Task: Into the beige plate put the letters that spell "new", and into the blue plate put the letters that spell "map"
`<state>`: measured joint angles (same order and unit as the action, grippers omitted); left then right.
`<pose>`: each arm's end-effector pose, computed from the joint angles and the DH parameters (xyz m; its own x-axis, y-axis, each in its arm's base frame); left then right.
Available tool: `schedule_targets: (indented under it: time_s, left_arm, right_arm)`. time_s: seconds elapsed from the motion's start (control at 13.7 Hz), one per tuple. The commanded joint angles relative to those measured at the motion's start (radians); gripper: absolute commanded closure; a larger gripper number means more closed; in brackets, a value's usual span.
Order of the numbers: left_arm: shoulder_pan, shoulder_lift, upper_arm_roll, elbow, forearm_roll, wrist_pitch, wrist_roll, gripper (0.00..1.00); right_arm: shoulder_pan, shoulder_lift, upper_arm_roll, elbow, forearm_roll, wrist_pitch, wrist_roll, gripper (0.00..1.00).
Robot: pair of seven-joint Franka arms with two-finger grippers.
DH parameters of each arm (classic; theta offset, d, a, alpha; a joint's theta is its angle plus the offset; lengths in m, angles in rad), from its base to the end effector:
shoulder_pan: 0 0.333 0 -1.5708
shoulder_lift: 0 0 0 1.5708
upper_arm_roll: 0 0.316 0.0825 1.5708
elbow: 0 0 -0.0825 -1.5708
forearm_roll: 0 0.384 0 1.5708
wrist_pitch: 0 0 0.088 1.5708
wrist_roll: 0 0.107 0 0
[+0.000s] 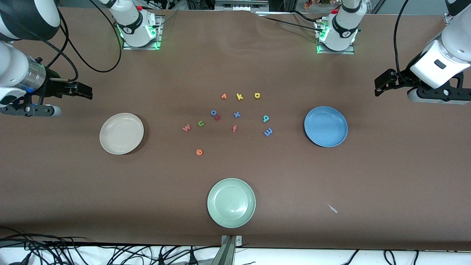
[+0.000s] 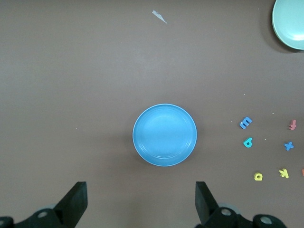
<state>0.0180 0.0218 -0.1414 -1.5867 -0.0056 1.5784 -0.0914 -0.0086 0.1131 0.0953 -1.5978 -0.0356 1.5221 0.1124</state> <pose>0.5567 -0.0688 0.6056 0.9990 -0.0320 -0.0305 -0.0318 -0.9995 0.0059 0.5741 0.0433 0.5444 0.9827 -0.0275 -0.1832 -0.0195 -0.9988 0.0453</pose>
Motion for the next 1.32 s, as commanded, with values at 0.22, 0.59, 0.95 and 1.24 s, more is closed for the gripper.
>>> schedule_targets:
  time_s: [0.22,0.59,0.95,1.24]
  left_arm:
    - [0.0,0.012,0.002,0.033,0.016,-0.024,0.012,0.0]
    - [-0.001,0.012,0.002,0.033,0.016,-0.024,0.012,0.0]
    - [-0.001,0.012,0.002,0.033,0.016,-0.024,0.012,0.0]
    - [-0.001,0.012,0.002,0.033,0.016,-0.024,0.012,0.0]
  right_arm:
    - [-0.004,-0.004,0.003,0.002,0.017,0.003,0.007,0.0]
    - [-0.004,-0.004,0.003,0.004,0.017,0.044,0.004,0.0]
    - [-0.004,-0.004,0.003,0.002,0.017,0.041,0.003,0.0]
    - [-0.004,-0.004,0.003,0.002,0.017,0.04,0.003,0.0]
